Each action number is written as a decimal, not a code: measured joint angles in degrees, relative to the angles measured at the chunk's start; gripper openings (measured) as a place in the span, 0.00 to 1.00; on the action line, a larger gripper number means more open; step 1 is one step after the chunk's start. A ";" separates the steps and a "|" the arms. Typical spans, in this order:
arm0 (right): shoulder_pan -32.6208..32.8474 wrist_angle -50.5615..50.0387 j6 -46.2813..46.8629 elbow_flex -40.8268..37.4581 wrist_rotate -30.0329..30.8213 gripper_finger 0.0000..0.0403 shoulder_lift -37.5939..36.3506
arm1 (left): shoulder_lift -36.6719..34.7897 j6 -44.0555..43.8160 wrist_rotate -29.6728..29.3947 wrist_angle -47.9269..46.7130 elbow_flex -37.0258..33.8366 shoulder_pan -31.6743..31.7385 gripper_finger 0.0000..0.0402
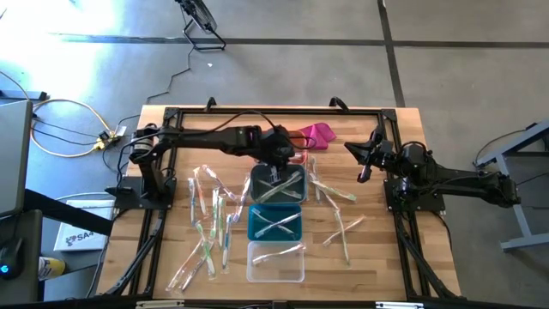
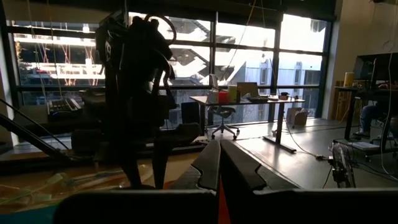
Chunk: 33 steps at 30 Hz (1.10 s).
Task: Pick & Place Toothbrushes
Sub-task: Put the green toothbrush into the green bin
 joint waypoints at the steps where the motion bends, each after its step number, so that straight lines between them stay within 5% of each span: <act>1: 0.00 0.00 0.00 0.00 0.00 0.01 0.00 | -0.34 1.16 -0.04 -0.20 -0.02 0.00 0.28; 7: 0.00 0.00 0.00 0.00 -0.02 0.01 0.00 | -3.22 4.87 -0.09 0.80 -2.13 0.48 0.28; 15: 0.00 -0.52 0.00 0.00 -0.01 0.01 0.00 | -13.84 3.93 -2.71 7.14 -15.67 1.57 0.28; 33: -0.02 -0.52 -1.11 0.00 2.59 0.01 0.00 | -61.73 5.47 -7.98 22.69 -53.08 1.49 0.28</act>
